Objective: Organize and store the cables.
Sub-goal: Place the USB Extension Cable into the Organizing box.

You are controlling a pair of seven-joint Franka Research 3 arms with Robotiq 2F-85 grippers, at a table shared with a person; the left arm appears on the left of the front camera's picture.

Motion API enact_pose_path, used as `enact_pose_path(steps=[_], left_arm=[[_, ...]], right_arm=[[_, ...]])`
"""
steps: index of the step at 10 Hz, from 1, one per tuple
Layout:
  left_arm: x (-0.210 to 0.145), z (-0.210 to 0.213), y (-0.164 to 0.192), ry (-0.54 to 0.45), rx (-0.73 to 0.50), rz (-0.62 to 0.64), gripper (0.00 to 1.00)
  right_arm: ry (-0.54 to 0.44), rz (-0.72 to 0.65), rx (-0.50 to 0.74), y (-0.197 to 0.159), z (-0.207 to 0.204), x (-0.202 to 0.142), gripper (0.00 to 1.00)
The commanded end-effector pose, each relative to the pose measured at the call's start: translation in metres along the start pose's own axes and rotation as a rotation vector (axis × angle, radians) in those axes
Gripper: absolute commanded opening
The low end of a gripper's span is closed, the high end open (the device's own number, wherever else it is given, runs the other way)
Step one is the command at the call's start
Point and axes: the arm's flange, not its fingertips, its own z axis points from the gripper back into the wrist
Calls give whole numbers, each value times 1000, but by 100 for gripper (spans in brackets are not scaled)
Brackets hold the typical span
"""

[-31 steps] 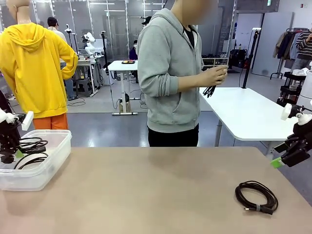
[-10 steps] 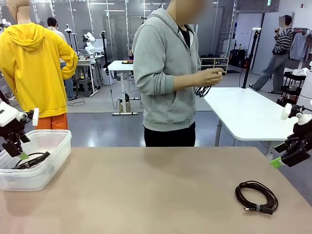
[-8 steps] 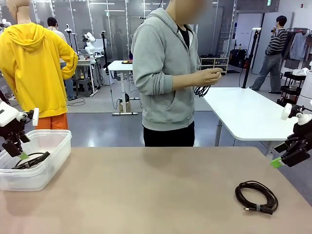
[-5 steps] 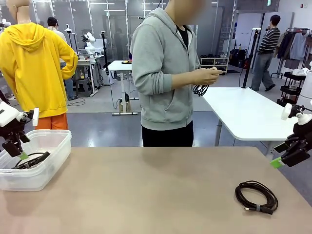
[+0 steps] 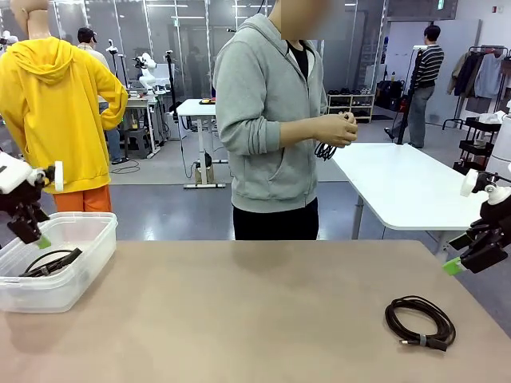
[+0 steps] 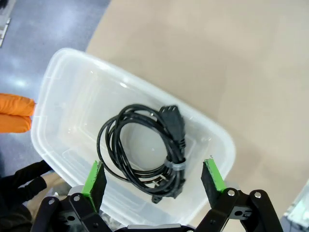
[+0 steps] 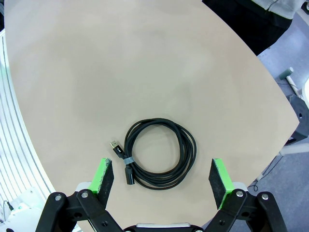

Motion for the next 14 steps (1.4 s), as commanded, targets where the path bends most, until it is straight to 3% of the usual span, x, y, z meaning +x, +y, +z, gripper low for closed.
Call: enact_pose_path(steps=[1, 2, 3, 5, 8, 9, 14], left_arm=[[17, 38, -45, -50, 6, 136, 100], [19, 52, -70, -127, -41, 232, 100], [19, 64, -98, -249, -81, 247, 100], [3, 69, -146, -397, -193, 254, 100], [-10, 56, -166, -417, -159, 165, 100], [6, 72, -155, -396, -190, 252, 100], [6, 72, -155, -396, -190, 252, 100]], right_arm=[[4, 3, 8, -1, 0, 1, 100], [4, 3, 8, -1, 0, 1, 100], [4, 3, 8, -1, 0, 1, 100], [4, 3, 8, -1, 0, 1, 100], [4, 3, 8, -1, 0, 1, 100], [4, 3, 8, -1, 0, 1, 100], [4, 3, 8, -1, 0, 1, 100]])
